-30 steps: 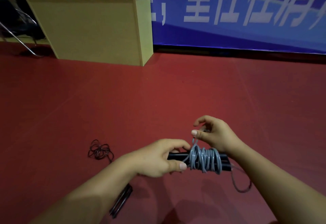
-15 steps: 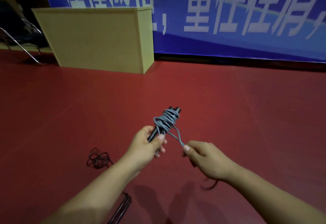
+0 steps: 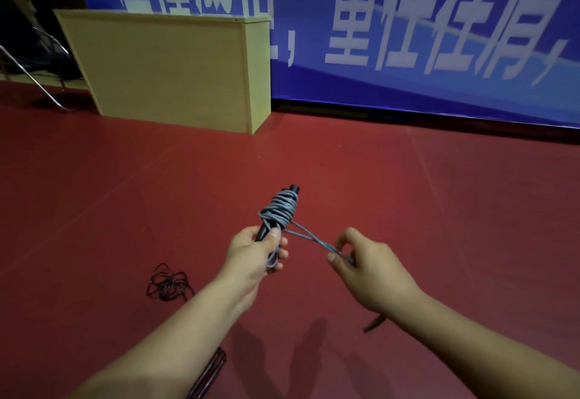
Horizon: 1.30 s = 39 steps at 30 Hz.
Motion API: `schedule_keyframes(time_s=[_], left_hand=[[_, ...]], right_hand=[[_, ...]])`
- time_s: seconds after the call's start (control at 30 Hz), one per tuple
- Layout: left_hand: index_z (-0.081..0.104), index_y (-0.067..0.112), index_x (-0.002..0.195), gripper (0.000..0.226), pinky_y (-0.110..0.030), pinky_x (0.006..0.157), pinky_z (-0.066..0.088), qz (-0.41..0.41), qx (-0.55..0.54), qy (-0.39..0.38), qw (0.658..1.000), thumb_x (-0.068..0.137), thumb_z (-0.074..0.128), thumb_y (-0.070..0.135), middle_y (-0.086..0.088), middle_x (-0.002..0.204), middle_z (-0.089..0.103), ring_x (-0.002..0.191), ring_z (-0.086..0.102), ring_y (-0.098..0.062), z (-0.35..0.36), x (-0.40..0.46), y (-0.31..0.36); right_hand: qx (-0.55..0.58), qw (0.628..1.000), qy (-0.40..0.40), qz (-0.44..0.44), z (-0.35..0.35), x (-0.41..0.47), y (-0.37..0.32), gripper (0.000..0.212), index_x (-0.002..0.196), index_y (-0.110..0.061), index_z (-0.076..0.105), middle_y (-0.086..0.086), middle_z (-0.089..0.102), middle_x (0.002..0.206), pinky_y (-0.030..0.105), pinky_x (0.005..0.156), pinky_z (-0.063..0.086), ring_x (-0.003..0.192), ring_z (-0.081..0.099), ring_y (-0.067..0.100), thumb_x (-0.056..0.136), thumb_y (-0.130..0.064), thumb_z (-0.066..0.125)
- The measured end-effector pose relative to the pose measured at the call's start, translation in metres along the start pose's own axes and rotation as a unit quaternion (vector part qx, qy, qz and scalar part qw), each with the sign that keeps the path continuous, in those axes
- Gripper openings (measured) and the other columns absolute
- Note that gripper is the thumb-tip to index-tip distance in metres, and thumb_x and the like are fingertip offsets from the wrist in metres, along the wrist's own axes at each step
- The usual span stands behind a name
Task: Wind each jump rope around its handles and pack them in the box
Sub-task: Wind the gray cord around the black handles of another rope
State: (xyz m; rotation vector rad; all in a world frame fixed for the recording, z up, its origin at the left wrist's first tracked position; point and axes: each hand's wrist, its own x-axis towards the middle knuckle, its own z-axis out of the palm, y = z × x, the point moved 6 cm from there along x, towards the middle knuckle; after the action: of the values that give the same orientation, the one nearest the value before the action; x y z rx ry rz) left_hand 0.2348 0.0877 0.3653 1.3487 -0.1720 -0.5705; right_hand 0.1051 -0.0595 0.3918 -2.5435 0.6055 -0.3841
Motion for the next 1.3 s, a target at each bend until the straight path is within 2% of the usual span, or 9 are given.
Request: schedule_keyframes(time_s=[0.17,0.3,0.47,0.63,0.77,0.93,1.07,1.2,1.3], left_hand=[[0.056,0.007,0.096,0.004,-0.018,0.042,0.044,0.031,0.011,0.02,0.999,0.098,0.054,0.008,-0.005,0.076,0.062,0.047,0.057,-0.004,0.001,-0.002,0.006],[0.057,0.004,0.1,0.005,-0.019,0.043,0.045,0.032,0.037,0.024,0.999,0.098,0.054,0.008,-0.005,0.076,0.064,0.049,0.057,-0.005,-0.002,-0.004,0.005],[0.057,0.005,0.098,0.006,-0.019,0.044,0.046,0.033,0.051,0.035,0.998,0.099,0.054,0.009,-0.005,0.077,0.064,0.05,0.057,-0.005,-0.006,-0.004,0.005],[0.058,0.005,0.088,0.015,-0.02,0.046,0.047,-0.016,-0.085,-0.007,0.996,0.1,0.051,0.011,-0.004,0.071,0.061,0.051,0.057,-0.007,-0.007,0.0,0.005],[0.058,0.005,0.085,0.019,-0.023,0.048,0.05,-0.029,-0.141,-0.035,0.989,0.1,0.049,0.013,-0.004,0.067,0.06,0.052,0.058,-0.01,-0.008,0.001,0.006],[0.051,0.012,0.092,0.008,-0.026,0.048,0.049,0.042,0.159,0.015,0.986,0.098,0.056,0.015,-0.007,0.076,0.064,0.048,0.062,-0.011,-0.022,0.005,0.003],[0.044,0.028,0.091,0.019,-0.032,0.061,0.054,0.134,0.458,0.015,0.878,0.091,0.063,0.029,0.003,0.077,0.069,0.056,0.067,-0.013,-0.026,0.009,0.0],[0.045,0.03,0.091,0.021,-0.041,0.071,0.053,0.144,0.534,0.001,0.833,0.087,0.065,0.037,0.006,0.077,0.065,0.073,0.064,-0.022,-0.019,0.008,-0.007],[0.049,0.029,0.089,0.021,-0.039,0.071,0.053,0.143,0.542,-0.003,0.828,0.085,0.069,0.036,0.008,0.077,0.065,0.074,0.064,-0.021,-0.017,0.008,-0.005]], right_hand=[[-0.024,1.0,0.004,0.002,0.0,0.002,0.002,0.021,0.091,-0.029,0.056,-0.003,0.062,0.076,0.038,0.066,0.051,0.079,0.061,0.027,0.09,-0.05,0.053],[-0.007,0.999,-0.017,0.031,0.015,-0.004,0.011,0.036,0.072,-0.022,0.055,-0.001,0.053,0.061,0.039,0.061,0.044,0.072,0.057,0.028,0.094,-0.05,0.05],[0.006,0.997,-0.078,0.023,0.027,-0.004,0.007,0.034,0.079,-0.016,0.066,0.004,0.059,0.063,0.036,0.064,0.044,0.07,0.058,0.026,0.097,-0.042,0.051],[0.054,0.996,-0.07,-0.002,0.027,-0.006,0.0,0.005,0.089,-0.033,0.057,0.0,0.069,0.061,0.027,0.063,0.047,0.054,0.059,0.002,0.094,-0.036,0.057],[0.063,0.991,-0.117,-0.005,0.033,-0.007,-0.003,0.008,0.093,-0.032,0.058,0.004,0.072,0.067,0.022,0.058,0.045,0.042,0.055,-0.004,0.097,-0.029,0.052],[0.041,0.99,-0.121,-0.059,0.025,-0.011,-0.017,0.016,0.094,-0.026,0.063,-0.004,0.067,0.08,0.025,0.065,0.041,0.058,0.053,0.002,0.099,-0.029,0.047],[0.032,0.985,-0.124,-0.114,0.019,-0.022,-0.033,0.02,0.096,-0.022,0.061,-0.006,0.064,0.082,0.032,0.072,0.044,0.078,0.057,0.012,0.1,-0.033,0.045],[0.036,0.984,-0.109,-0.137,0.011,-0.025,-0.037,0.014,0.086,-0.023,0.057,-0.009,0.053,0.066,0.025,0.059,0.038,0.063,0.049,0.006,0.094,-0.034,0.054],[0.015,0.982,-0.086,-0.168,0.007,-0.027,-0.037,0.014,0.087,-0.023,0.055,-0.009,0.051,0.073,0.036,0.065,0.043,0.068,0.048,0.01,0.093,-0.035,0.05]])
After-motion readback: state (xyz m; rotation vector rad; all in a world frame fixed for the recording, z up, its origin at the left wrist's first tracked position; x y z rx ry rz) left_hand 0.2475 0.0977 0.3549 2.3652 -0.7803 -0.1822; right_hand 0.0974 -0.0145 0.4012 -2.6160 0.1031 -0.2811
